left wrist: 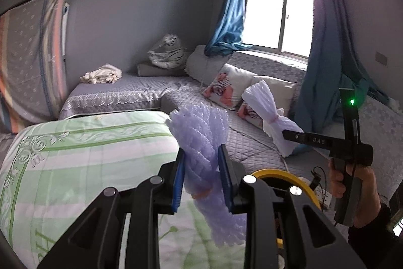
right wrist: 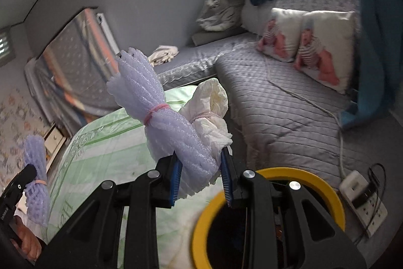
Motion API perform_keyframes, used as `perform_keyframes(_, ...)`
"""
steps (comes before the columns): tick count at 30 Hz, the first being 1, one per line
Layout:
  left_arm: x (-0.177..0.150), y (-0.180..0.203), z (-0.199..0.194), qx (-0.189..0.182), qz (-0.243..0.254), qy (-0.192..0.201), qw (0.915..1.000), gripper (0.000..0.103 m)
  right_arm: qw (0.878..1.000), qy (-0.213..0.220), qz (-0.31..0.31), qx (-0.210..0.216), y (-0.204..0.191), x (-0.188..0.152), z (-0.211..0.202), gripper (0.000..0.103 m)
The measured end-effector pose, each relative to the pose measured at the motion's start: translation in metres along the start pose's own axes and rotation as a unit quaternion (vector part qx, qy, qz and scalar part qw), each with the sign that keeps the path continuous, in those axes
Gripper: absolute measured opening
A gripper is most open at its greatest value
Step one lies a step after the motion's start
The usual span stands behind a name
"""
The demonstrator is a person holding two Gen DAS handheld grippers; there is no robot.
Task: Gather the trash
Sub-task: 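Carry the nets and tissue bundle over the yellow-rimmed bin with both tools, then open both tools to drop the nets and tissue bundle into the bin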
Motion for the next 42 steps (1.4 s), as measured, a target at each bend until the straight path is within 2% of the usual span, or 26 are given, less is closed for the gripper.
perform_keyframes(8, 0.024, 0.036, 0.012, -0.025, 0.027, 0.023, 0.9991, 0.024, 0.998, 0.041, 0.03, -0.039, 0.044, 0.004, -0.037, 0.026)
perform_keyframes(15, 0.031, 0.067, 0.036, -0.052, 0.035, 0.019, 0.9978, 0.024, 0.994, 0.061, 0.05, -0.078, 0.079, 0.005, -0.052, 0.027)
perform_keyframes(28, 0.022, 0.108, 0.083, -0.072, 0.061, -0.012, 0.9955, 0.024, 0.987, 0.06, 0.061, -0.137, 0.12, -0.014, -0.051, 0.027)
perform_keyframes(42, 0.013, 0.137, 0.111, -0.091, 0.075, -0.037, 0.9923, 0.024, 0.982, 0.04, 0.042, -0.179, 0.134, -0.035, -0.043, 0.028)
Point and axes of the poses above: each gripper's, at about its wrist camera, not at the fingertips, and z roughly the way its jaws point, y to its right, x to its top, the point moved 5 cm from there along z, roughly the way its jaws point, and after that the axes turned 15 degrees about z, right-handed, at the moved point
